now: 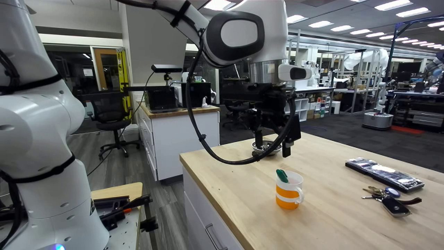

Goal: Pick up the pen from the cup and put it on the table.

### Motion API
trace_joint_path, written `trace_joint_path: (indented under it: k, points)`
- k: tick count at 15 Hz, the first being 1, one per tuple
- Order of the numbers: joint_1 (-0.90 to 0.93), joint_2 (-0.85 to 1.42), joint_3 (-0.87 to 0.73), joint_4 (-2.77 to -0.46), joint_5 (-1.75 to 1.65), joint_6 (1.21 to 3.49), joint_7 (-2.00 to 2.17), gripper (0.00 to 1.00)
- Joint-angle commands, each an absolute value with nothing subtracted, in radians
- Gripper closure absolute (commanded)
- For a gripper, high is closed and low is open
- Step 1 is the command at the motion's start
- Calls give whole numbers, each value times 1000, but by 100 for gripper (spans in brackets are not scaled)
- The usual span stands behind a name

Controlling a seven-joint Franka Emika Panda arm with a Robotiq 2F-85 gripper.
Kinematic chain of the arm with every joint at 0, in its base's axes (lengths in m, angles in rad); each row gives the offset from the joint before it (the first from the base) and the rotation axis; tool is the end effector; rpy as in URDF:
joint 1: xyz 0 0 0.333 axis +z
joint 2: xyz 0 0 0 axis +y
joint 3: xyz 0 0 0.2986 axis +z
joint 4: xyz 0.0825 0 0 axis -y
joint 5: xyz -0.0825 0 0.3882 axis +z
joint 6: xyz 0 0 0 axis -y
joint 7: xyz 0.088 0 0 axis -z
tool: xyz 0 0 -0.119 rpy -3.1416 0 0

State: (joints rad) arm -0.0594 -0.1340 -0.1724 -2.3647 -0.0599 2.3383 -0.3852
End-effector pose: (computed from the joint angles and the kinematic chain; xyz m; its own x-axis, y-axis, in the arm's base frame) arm 0.4858 -0.1160 0.3573 0.9770 0.1938 0.0885 0.1887 -0.9801 0.0622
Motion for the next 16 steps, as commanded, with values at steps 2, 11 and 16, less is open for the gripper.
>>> trace_joint_path:
  k: [2,11,16]
  points:
    - [-72,-66,-168,-2317,0,2341,-442,0]
    - [-94,19,-162,-2288,36,2339,-509,0]
    - [-108,67,-154,-2270,76,2340,-557,0]
